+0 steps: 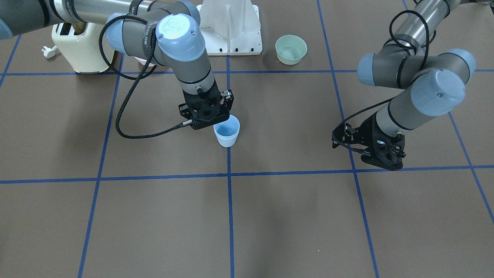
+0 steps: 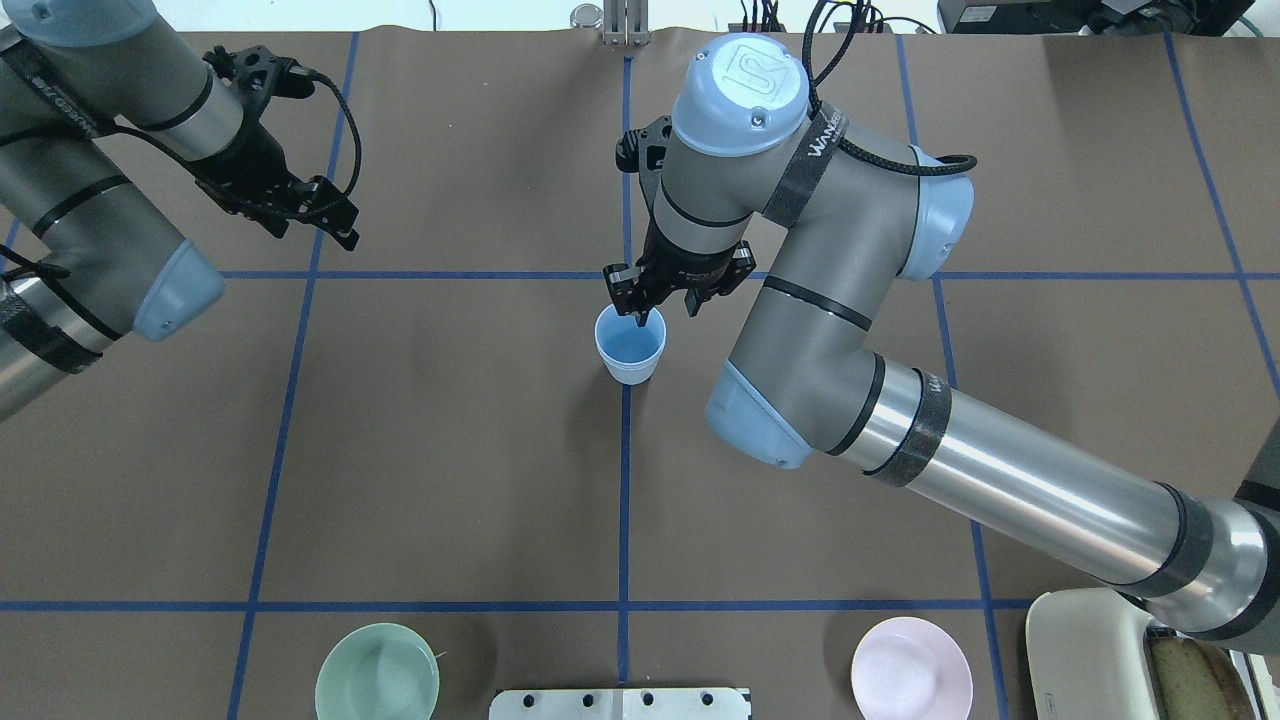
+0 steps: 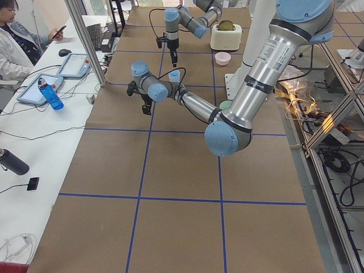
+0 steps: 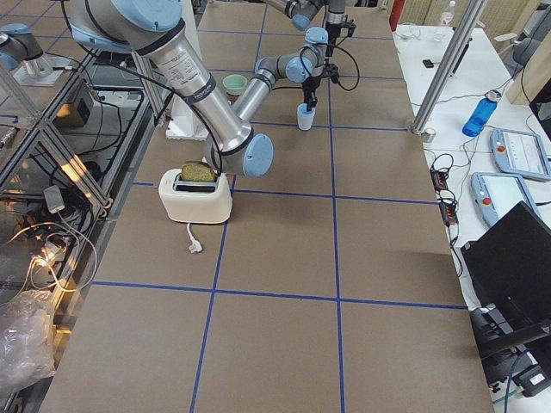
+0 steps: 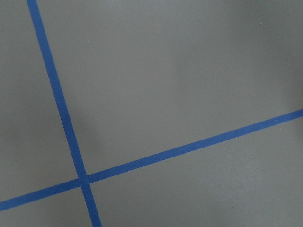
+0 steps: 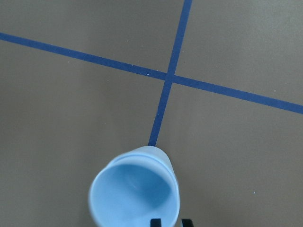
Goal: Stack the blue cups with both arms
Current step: 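Open the right gripper and lift it away from the stacked cups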
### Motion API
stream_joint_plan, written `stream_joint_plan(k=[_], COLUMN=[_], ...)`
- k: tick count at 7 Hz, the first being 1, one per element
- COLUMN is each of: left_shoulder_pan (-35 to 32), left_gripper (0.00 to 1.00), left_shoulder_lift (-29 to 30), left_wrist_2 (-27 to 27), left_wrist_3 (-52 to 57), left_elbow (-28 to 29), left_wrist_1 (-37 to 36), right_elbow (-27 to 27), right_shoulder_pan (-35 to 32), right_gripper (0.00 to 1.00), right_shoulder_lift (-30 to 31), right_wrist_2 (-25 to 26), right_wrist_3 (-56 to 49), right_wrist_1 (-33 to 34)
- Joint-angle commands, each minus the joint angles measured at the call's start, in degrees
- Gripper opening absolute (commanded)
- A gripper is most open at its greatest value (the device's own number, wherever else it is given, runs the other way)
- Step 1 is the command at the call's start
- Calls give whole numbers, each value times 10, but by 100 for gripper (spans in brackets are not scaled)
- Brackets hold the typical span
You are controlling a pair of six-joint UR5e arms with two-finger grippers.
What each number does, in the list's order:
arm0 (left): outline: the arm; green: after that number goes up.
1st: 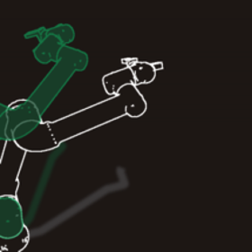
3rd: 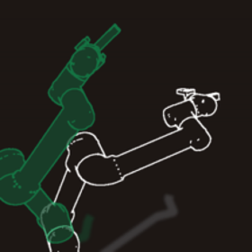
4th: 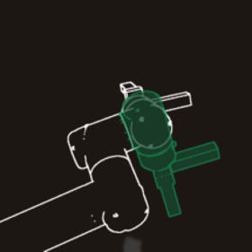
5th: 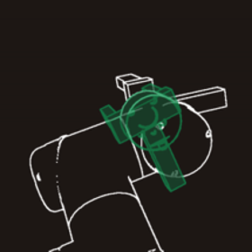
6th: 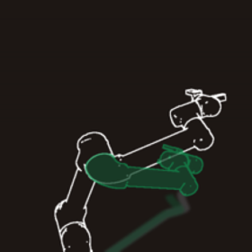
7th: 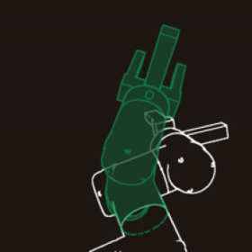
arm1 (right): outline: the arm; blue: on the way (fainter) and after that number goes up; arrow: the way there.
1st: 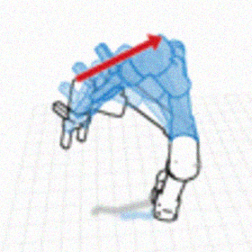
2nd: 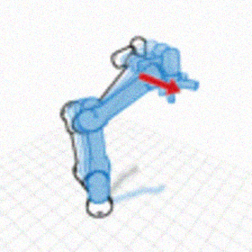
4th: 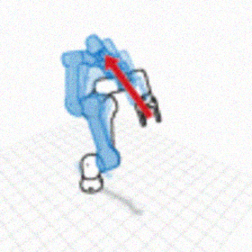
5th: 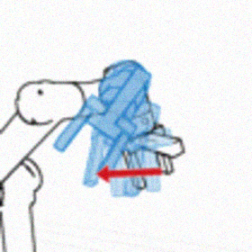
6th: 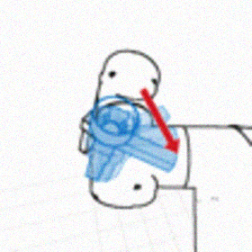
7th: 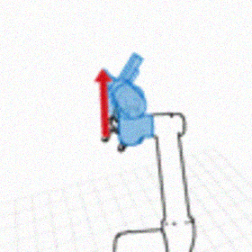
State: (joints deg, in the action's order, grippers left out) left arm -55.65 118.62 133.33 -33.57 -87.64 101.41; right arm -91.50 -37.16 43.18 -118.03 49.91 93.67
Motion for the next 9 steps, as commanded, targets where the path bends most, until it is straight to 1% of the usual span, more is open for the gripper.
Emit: stream_joint_plan(k=[1,3,4,5,6,7,8,9], left_shoulder_pan=[-10,-33,-54,-93,-123,-158,-188,-208], left_gripper=[97,97,97,97,97,97,97,97], left_shoulder_lift=[0,0,1,1,0,-23,-44,-69], left_wrist_2=[2,3,13,34,35,36,35,37], left_wrist_3=[0,23,59,126,203,278,325,350], left_elbow=[-1,-1,-2,-2,-1,-2,-2,-2], left_wrist_1=[-2,-9,-44,-86,-125,-152,-156,-154], right_elbow=[-10,-46,-45,-43,-42,-43,-43,-42], right_shoulder_pan=[-40,-125,-149,-171,-185,-207,-235,-268], right_gripper=[98,99,99,99,99,99,99,99], right_shoulder_lift=[16,67,80,100,121,138,161,192], right_wrist_2=[1,-6,-6,-6,-6,-10,-22,-52], right_wrist_3=[2,-13,-26,-44,-86,-103,-109,-121], right_wrist_1=[-10,-13,-29,-52,-69,-74,-88,-120])
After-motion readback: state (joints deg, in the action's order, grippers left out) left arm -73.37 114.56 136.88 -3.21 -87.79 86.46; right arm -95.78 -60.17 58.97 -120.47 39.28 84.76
